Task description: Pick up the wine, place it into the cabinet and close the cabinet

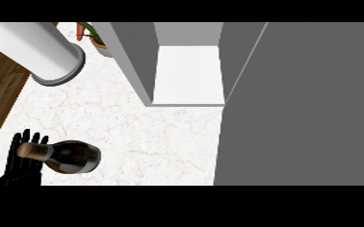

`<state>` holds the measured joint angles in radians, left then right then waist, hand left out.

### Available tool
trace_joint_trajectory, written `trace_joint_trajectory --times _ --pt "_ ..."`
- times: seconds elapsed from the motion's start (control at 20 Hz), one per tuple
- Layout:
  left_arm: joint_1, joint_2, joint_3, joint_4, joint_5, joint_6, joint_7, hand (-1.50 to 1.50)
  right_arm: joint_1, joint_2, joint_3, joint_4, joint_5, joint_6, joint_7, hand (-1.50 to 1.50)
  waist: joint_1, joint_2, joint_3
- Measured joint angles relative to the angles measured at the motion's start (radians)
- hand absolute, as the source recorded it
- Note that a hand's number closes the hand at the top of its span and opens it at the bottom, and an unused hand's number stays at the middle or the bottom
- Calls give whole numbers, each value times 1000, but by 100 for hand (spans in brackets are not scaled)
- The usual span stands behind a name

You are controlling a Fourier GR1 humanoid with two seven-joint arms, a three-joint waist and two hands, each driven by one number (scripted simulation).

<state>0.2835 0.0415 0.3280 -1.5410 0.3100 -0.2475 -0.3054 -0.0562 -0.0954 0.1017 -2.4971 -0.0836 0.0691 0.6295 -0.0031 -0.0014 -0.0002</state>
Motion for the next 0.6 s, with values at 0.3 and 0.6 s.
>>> trace_joint_trajectory --times 0.3,0.6 --pt "-23 26 17 94 -5 -39 -45 -150 -12 4 -1 -1 -1 -1 17 -150 0 0 0" --pt "-64 17 11 166 -36 -22 -86 -150 -12 9 -1 -1 0 1 20 -150 -1 0 0"
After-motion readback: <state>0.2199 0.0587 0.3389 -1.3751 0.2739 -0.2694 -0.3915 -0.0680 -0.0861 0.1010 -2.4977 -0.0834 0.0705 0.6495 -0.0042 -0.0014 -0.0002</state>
